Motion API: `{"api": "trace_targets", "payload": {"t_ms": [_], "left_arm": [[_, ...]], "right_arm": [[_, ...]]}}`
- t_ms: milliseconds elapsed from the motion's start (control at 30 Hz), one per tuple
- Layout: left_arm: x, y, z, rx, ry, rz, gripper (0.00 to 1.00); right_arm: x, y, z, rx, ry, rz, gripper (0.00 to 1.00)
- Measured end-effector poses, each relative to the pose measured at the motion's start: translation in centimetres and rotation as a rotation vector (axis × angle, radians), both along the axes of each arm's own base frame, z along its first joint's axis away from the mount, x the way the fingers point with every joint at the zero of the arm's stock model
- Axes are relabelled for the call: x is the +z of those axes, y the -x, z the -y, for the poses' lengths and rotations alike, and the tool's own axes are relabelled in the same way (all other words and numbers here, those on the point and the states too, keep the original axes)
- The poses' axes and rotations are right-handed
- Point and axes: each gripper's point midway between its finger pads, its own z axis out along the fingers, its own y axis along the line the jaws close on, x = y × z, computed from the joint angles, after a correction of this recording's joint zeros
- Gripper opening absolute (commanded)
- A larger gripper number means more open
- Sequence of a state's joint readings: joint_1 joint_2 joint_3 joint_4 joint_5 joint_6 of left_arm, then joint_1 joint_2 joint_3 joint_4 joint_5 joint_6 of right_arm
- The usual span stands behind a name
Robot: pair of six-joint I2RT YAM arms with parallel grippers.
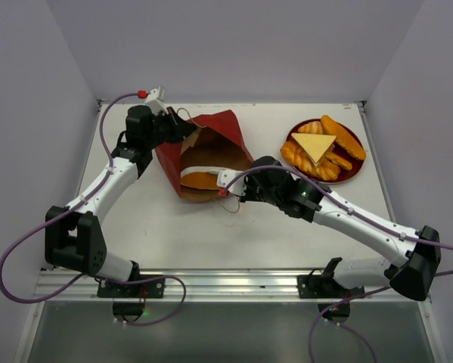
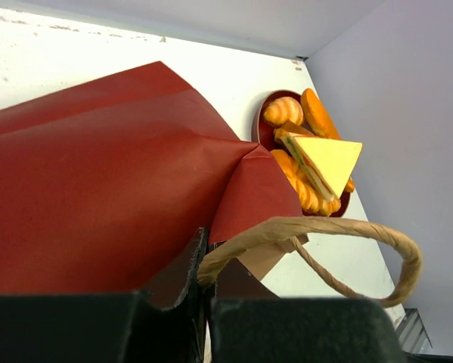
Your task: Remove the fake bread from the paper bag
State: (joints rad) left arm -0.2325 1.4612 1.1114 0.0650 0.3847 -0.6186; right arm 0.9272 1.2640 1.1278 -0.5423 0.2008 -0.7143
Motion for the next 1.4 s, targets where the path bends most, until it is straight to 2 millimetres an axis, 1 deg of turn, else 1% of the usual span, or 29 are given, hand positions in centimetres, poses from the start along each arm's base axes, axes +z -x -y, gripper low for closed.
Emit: {"api": "trace_targets", "payload": {"t_ms": [100, 200, 467, 833, 1000, 1100, 1400], "left_arm": [[0.6, -0.3, 0.0, 0.007, 0.002, 0.012, 0.0], [0.8, -0.5, -0.1, 0.016, 0.002, 0.018, 0.0], [0.4, -0.8, -0.2, 0.029, 0.009, 0.0, 0.0], [0.1, -1.3, -0.1, 0.029, 0.007, -0.009, 0.0], [-0.2, -1.5, 0.0, 0.031, 0.005, -0.014, 0.0], [-0.5, -1.8, -0.2, 0.041, 0.001, -0.021, 0.0], [-2.0, -3.2, -1.5, 0.093, -0.016, -0.048, 0.0]], "right_arm": [[0.1, 0.6, 0.6, 0.008, -0.003, -0.007, 0.0], [0.7, 1.2, 1.2, 0.007, -0.01, -0.002, 0.0], [2.4, 2.0, 2.3, 0.004, -0.053, 0.025, 0.0], [3.0, 2.7, 3.2, -0.004, -0.065, 0.023, 0.0], [3.7, 3.0, 3.9, -0.015, -0.083, 0.032, 0.0], [4.2, 3.1, 4.9, -0.037, -0.096, 0.036, 0.0], [6.8, 2.5, 9.4, -0.175, -0.181, 0.092, 0.0]]}}
